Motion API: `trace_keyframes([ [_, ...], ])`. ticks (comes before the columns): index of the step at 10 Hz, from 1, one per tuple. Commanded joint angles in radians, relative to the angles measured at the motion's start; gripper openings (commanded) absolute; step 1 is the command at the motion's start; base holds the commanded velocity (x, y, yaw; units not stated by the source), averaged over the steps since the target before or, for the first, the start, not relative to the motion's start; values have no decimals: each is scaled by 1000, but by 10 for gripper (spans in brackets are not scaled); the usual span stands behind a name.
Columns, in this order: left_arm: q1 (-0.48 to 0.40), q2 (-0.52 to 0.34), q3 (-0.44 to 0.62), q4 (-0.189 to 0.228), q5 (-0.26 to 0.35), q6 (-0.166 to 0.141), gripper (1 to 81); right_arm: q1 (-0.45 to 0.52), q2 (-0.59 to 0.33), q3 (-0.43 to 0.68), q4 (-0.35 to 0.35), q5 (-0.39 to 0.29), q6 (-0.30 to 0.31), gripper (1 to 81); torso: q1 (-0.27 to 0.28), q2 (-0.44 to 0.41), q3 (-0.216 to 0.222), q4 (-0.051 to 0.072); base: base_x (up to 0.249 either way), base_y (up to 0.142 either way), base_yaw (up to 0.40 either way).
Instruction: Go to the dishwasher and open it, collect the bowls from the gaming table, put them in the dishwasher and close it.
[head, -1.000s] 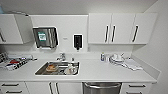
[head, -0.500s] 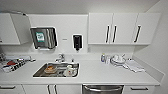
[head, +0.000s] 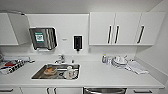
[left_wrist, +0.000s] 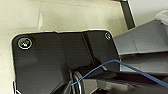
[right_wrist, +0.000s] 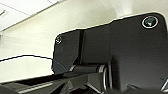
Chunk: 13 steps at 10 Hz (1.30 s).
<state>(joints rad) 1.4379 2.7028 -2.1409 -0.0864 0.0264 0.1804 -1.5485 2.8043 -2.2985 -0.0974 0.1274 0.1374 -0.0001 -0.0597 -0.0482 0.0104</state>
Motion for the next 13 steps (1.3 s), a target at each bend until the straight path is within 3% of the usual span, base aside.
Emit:
trace_keyframes([
  [1, -60, -17, 18, -12, 55, 2, 811, 50, -12, 12, -15, -46, -6, 811, 0, 0, 0, 0, 84, 0, 0],
  [13, -61, -15, 21, -12, 55, 2, 811, 49, -12, 4, -13, -46, -6, 811, 0, 0, 0, 0, 84, 0, 0],
])
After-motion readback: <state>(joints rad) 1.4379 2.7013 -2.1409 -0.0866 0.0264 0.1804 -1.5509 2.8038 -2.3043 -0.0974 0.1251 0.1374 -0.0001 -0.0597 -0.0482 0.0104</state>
